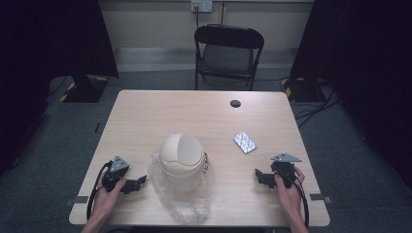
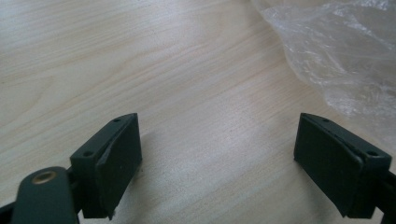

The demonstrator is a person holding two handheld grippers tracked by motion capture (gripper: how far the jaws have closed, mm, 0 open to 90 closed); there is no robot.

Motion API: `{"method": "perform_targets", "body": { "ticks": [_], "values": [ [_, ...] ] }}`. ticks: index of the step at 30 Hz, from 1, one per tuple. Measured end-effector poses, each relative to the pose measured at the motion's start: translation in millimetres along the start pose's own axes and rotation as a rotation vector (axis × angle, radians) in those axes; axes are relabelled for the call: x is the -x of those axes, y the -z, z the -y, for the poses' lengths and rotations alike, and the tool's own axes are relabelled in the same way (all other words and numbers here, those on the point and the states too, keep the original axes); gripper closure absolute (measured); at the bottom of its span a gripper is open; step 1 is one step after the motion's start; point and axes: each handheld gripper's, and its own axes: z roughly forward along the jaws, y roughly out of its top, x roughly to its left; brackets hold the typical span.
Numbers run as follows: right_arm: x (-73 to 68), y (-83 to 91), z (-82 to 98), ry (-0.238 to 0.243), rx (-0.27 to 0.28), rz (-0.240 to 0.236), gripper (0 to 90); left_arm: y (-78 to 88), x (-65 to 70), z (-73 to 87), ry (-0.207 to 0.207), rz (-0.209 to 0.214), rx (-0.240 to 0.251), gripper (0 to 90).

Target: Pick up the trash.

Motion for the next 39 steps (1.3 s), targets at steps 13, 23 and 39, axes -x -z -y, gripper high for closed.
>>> {"method": "perform_targets", "body": {
  "ticks": [13, 23, 39],
  "values": [
    [-0.9, 0.8, 0.4, -0.006, -0.001, 0.004, 9.7, 0.0, -0.1, 0.0, -0.001, 0.001, 0.000, 14.5],
    [-3.2, 4.2, -3.8, -0.006, -0.013, 0.010, 17.5, 0.0, -0.2, -0.1, 0.000, 0.002, -0.001, 14.5],
    [-53.9, 20.9, -50.7, 0.073, 0.122, -0.170, 13.8, 0.2, -0.7, -0.3, -0.006, 0.002, -0.003, 14.4]
  ]
}}
